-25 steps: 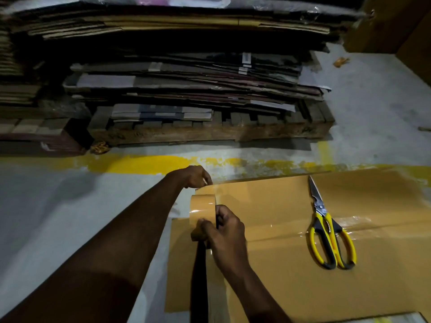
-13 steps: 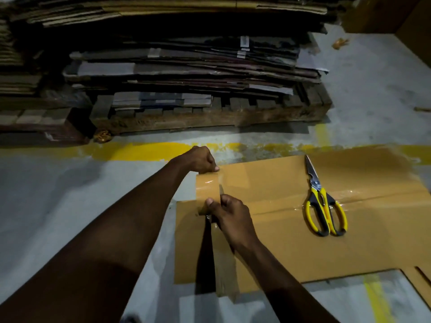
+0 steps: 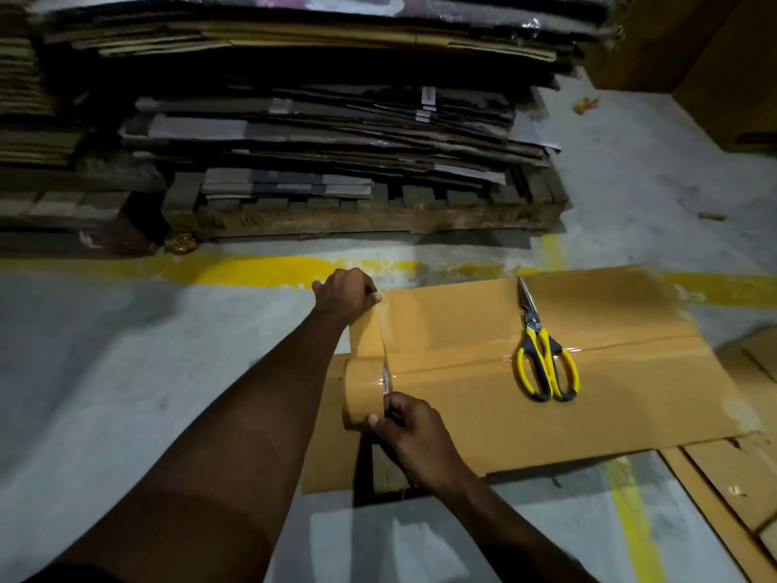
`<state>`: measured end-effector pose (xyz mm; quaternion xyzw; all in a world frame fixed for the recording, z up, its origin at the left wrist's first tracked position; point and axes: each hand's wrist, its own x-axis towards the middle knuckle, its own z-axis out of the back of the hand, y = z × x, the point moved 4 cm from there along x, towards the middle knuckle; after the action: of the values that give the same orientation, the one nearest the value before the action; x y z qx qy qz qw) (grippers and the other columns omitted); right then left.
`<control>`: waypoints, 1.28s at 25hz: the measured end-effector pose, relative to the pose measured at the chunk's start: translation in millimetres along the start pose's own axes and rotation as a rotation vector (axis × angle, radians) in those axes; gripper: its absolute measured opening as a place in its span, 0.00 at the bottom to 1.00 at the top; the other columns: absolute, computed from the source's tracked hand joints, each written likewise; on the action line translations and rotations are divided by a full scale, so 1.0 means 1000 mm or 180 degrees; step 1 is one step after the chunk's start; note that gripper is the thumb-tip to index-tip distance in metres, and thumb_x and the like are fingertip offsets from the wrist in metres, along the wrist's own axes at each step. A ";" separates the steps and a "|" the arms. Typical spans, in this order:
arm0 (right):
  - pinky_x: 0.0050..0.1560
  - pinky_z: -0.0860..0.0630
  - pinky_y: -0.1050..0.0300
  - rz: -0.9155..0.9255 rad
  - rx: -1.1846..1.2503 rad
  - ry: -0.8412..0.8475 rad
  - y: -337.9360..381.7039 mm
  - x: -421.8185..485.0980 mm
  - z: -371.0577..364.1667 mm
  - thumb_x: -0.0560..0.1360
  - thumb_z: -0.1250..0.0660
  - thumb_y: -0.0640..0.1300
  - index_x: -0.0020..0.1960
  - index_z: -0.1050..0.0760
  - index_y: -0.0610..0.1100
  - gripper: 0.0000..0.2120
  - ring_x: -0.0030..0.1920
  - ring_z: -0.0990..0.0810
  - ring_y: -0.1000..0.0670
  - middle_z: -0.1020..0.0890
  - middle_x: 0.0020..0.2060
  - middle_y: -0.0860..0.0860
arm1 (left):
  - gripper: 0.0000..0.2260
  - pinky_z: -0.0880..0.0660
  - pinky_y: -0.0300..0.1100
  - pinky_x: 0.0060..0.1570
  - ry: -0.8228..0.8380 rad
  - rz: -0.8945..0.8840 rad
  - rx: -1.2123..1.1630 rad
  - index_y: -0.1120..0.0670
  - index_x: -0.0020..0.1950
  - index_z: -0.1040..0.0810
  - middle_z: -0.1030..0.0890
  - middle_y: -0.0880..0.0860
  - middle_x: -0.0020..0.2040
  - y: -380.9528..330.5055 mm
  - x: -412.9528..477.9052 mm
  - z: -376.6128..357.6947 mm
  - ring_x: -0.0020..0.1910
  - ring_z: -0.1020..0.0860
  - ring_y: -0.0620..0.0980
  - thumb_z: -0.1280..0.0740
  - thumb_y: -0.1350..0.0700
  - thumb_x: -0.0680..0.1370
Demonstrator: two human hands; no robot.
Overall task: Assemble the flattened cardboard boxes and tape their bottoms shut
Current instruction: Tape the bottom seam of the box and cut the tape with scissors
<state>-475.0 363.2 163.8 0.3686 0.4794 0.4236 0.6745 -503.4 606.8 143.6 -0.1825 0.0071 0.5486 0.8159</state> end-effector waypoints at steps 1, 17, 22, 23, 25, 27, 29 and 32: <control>0.50 0.20 0.46 0.0007 -0.0041 -0.0010 0.000 -0.003 -0.002 0.69 0.36 0.61 0.49 0.21 0.42 0.23 0.46 0.17 0.49 0.15 0.44 0.48 | 0.10 0.35 0.54 0.56 -0.0036 0.0171 -0.0122 0.46 0.52 0.17 0.19 0.53 0.54 0.003 -0.002 -0.002 0.58 0.25 0.58 0.30 0.45 0.74; 0.39 0.26 0.53 -0.0073 0.0578 0.0076 0.003 -0.037 0.001 0.78 0.32 0.43 0.32 0.23 0.58 0.18 0.34 0.24 0.52 0.22 0.27 0.57 | 0.09 0.25 0.51 0.44 -0.0562 0.1704 -0.3350 0.52 0.39 0.23 0.19 0.59 0.41 0.053 -0.213 -0.020 0.45 0.20 0.60 0.38 0.49 0.74; 0.42 0.24 0.54 0.0154 0.0114 -0.0016 0.014 -0.041 0.005 0.75 0.28 0.46 0.39 0.22 0.52 0.07 0.37 0.21 0.54 0.18 0.34 0.54 | 0.05 0.28 0.39 0.40 -0.0070 0.0873 -0.3363 0.48 0.44 0.20 0.19 0.47 0.41 0.022 -0.286 -0.022 0.40 0.22 0.44 0.35 0.51 0.71; 0.44 0.23 0.54 0.0235 -0.0215 0.0075 0.013 -0.042 0.008 0.73 0.27 0.50 0.43 0.22 0.50 0.05 0.41 0.20 0.53 0.17 0.39 0.52 | 0.06 0.27 0.38 0.40 0.0041 0.0637 -0.3101 0.48 0.47 0.20 0.18 0.46 0.42 0.021 -0.290 -0.024 0.41 0.22 0.41 0.33 0.51 0.72; 0.53 0.24 0.52 0.0693 -0.1756 0.0417 0.002 -0.042 0.014 0.68 0.33 0.62 0.55 0.24 0.48 0.23 0.53 0.22 0.48 0.19 0.52 0.48 | 0.08 0.24 0.44 0.42 0.0064 0.0508 -0.2543 0.51 0.51 0.21 0.17 0.49 0.44 0.028 -0.291 -0.030 0.43 0.20 0.44 0.30 0.51 0.74; 0.62 0.30 0.46 0.1247 -0.3448 0.0493 -0.019 -0.042 0.016 0.66 0.37 0.67 0.65 0.30 0.48 0.34 0.65 0.29 0.44 0.26 0.64 0.47 | 0.13 0.23 0.47 0.42 -0.0005 0.0494 -0.2164 0.54 0.51 0.21 0.17 0.51 0.43 0.032 -0.293 -0.033 0.42 0.20 0.48 0.31 0.46 0.74; 0.66 0.33 0.37 0.1376 -0.3883 0.0490 -0.030 -0.042 0.012 0.68 0.33 0.64 0.68 0.33 0.49 0.34 0.70 0.33 0.39 0.29 0.68 0.44 | 0.12 0.25 0.43 0.40 -0.0051 0.0483 -0.2154 0.54 0.49 0.22 0.18 0.49 0.41 0.030 -0.294 -0.032 0.40 0.21 0.46 0.31 0.46 0.75; 0.69 0.39 0.32 0.1228 -0.3752 0.0567 -0.029 -0.031 0.004 0.68 0.27 0.57 0.70 0.35 0.48 0.35 0.74 0.38 0.37 0.32 0.72 0.43 | 0.09 0.25 0.37 0.41 -0.0165 0.0597 -0.2569 0.52 0.49 0.21 0.18 0.46 0.42 0.026 -0.290 -0.025 0.41 0.21 0.39 0.32 0.48 0.77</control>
<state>-470.7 323.8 149.3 -0.0222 0.1444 0.7600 0.6333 -637.3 349.3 174.3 -0.4724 -0.2125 0.5838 0.6252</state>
